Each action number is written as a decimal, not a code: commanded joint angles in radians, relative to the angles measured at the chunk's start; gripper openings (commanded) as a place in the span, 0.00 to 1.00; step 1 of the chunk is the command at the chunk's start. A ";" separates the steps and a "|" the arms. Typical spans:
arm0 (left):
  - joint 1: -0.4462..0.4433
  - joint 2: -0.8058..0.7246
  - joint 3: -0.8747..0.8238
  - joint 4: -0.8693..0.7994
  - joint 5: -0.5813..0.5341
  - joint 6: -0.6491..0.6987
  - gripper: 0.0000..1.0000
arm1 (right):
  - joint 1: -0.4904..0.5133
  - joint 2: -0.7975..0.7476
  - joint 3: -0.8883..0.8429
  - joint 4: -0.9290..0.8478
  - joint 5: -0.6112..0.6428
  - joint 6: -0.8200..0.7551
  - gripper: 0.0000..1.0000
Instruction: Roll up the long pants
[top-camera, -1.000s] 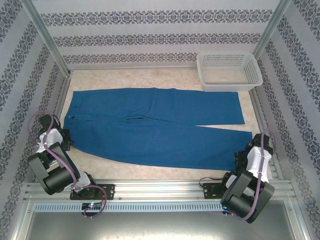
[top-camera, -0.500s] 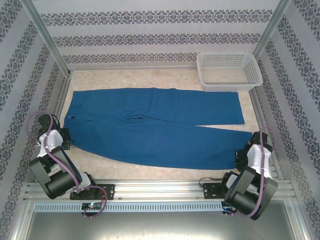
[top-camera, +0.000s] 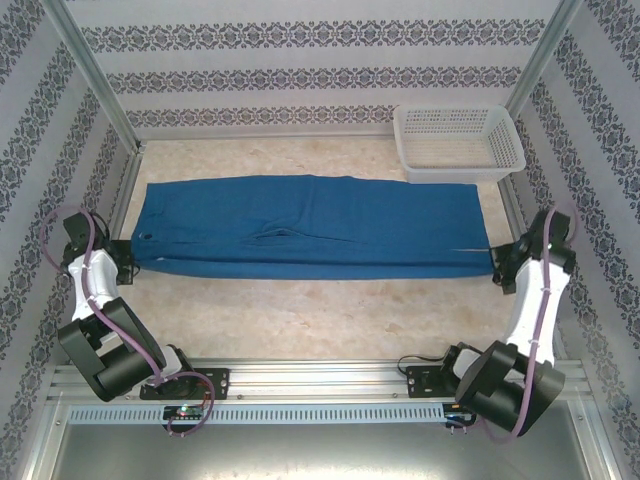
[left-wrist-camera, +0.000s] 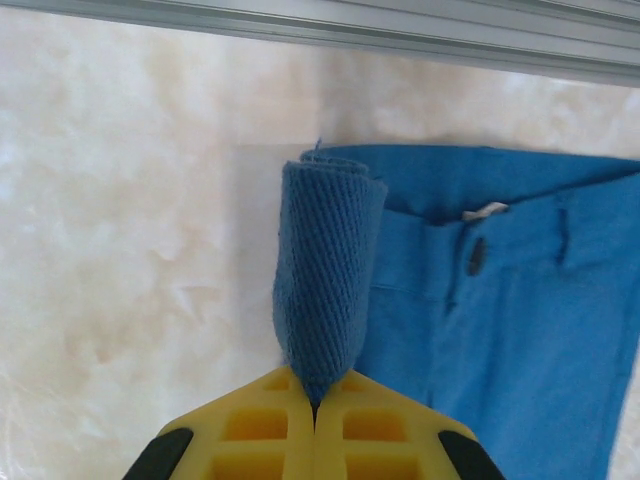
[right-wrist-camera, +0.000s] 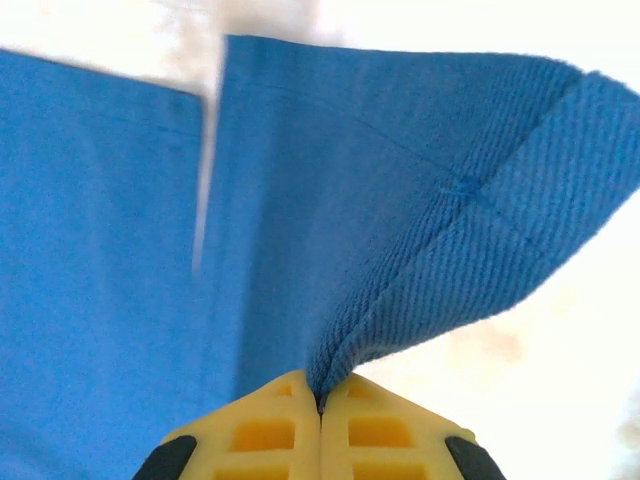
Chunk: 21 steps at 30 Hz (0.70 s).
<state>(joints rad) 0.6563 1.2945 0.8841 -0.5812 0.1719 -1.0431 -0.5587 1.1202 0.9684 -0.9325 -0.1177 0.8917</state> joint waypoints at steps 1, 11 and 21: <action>0.010 -0.003 0.077 0.033 0.010 0.030 0.00 | -0.009 0.102 0.125 0.037 0.048 -0.070 0.00; -0.021 0.151 0.306 0.075 0.025 0.011 0.00 | 0.025 0.468 0.497 0.039 0.056 -0.117 0.00; -0.094 0.334 0.511 0.063 -0.055 -0.004 0.00 | 0.093 0.747 0.840 -0.021 0.121 -0.150 0.00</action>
<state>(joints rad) 0.5392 1.5921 1.3266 -0.6056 0.3058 -1.0344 -0.4347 1.8160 1.7077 -1.0252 -0.1993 0.7734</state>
